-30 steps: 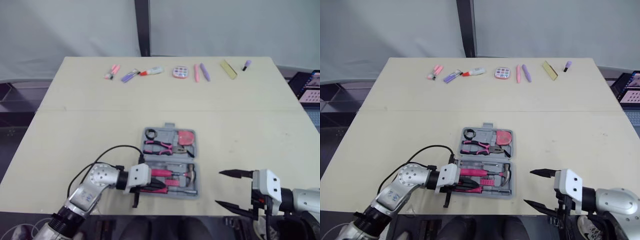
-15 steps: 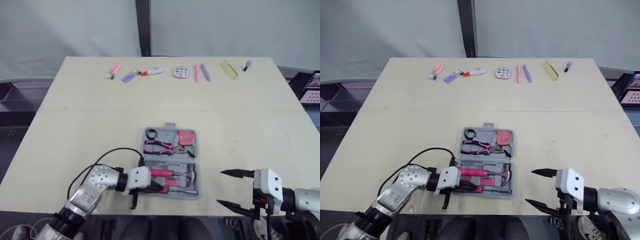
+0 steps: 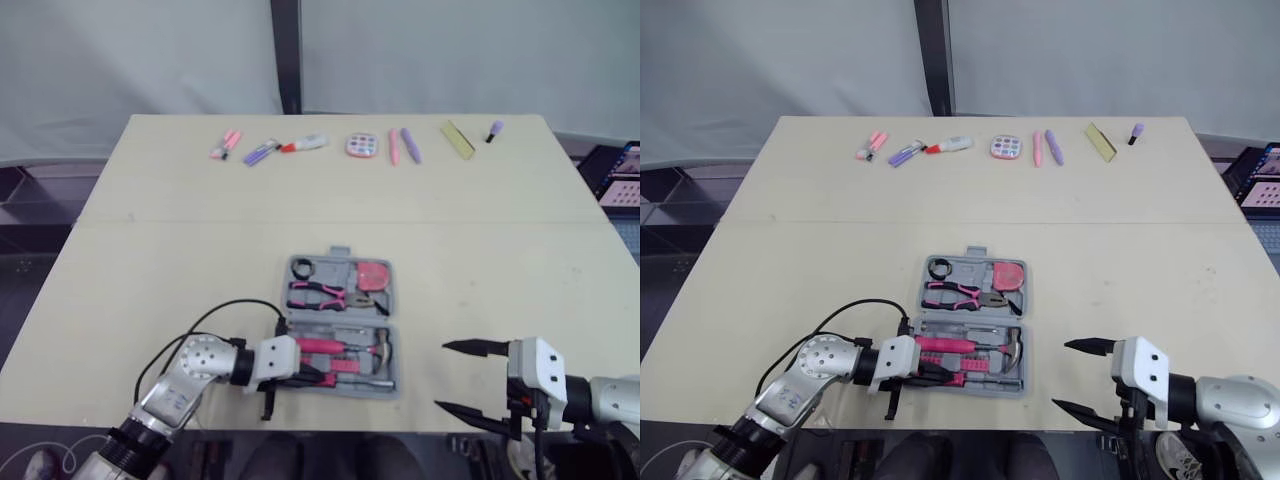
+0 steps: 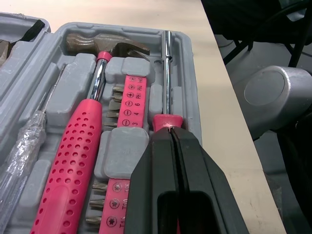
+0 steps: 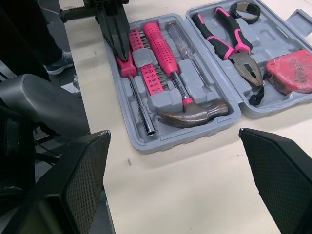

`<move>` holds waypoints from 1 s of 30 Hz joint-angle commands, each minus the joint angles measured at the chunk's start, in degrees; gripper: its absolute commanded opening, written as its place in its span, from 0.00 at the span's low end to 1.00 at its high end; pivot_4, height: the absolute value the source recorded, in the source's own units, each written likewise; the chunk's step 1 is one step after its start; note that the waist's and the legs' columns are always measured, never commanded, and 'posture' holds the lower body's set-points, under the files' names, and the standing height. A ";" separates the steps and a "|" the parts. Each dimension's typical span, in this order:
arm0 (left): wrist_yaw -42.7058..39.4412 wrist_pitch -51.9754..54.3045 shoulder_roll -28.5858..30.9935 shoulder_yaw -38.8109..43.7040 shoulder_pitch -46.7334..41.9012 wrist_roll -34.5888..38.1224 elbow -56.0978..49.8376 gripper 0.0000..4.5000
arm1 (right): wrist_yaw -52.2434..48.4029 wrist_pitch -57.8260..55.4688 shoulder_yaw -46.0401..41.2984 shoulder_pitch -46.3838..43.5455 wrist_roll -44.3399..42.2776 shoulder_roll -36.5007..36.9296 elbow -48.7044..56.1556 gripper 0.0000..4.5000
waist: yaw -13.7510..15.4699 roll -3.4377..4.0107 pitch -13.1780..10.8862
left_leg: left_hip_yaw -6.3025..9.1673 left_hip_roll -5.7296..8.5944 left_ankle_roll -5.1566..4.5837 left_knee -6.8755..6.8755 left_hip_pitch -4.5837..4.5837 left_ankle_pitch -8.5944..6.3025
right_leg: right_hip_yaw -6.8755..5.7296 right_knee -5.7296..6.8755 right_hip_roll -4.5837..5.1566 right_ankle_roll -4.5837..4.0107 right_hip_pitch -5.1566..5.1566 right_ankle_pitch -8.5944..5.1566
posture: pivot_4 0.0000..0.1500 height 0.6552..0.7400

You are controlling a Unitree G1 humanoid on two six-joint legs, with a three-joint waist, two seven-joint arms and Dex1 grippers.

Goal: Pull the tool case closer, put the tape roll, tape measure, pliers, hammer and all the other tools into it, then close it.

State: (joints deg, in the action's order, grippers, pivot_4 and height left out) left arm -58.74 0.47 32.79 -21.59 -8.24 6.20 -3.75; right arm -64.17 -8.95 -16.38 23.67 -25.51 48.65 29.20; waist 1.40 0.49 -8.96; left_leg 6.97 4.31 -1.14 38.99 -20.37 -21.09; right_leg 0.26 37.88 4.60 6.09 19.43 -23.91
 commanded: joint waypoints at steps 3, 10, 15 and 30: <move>0.73 0.78 0.89 -1.70 1.37 -3.83 2.84 0.02 | -0.47 0.06 -1.83 0.53 -1.75 0.21 1.91 1.00 | 0.00 0.02 0.06 | 0.00 0.00 0.00 -0.01 0.02 0.00 | 0.00 -0.01 0.00 0.00 -0.02 0.00 | 1.00 1.00; 1.28 1.02 1.63 -3.45 1.58 -7.14 3.83 0.02 | -0.27 0.10 -1.74 0.64 -1.93 0.14 2.24 1.00 | 0.06 0.02 0.51 | 0.01 0.00 0.00 -0.06 0.07 0.00 | 0.01 -0.05 0.01 0.00 -0.08 0.00 | 1.00 1.00; 1.82 0.00 1.85 -4.63 1.70 -8.92 5.01 0.02 | -0.15 0.12 -1.87 0.84 -1.86 0.10 2.33 1.00 | 0.08 0.07 0.84 | 0.01 0.00 -0.01 -0.10 0.12 -0.01 | 0.02 -0.12 0.01 0.00 -0.14 0.00 | 1.00 1.00; 2.84 11.56 0.23 8.03 0.79 7.68 -3.98 0.02 | 0.76 -0.42 -0.37 -3.24 -1.79 -0.22 1.00 1.00 | -0.05 0.15 1.06 | 0.03 -0.04 -0.01 -0.13 0.12 -0.01 | 0.04 -0.19 -0.01 0.00 -0.17 0.00 | 1.00 1.00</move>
State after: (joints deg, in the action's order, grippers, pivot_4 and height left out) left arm -56.13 8.21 32.11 -17.79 -7.08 9.54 -4.24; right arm -63.96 -9.10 -16.33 20.94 -26.08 48.62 29.20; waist 1.35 0.64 -7.90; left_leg 7.00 4.27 -1.15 38.87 -20.28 -21.10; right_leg 0.30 37.72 4.58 6.09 19.34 -23.92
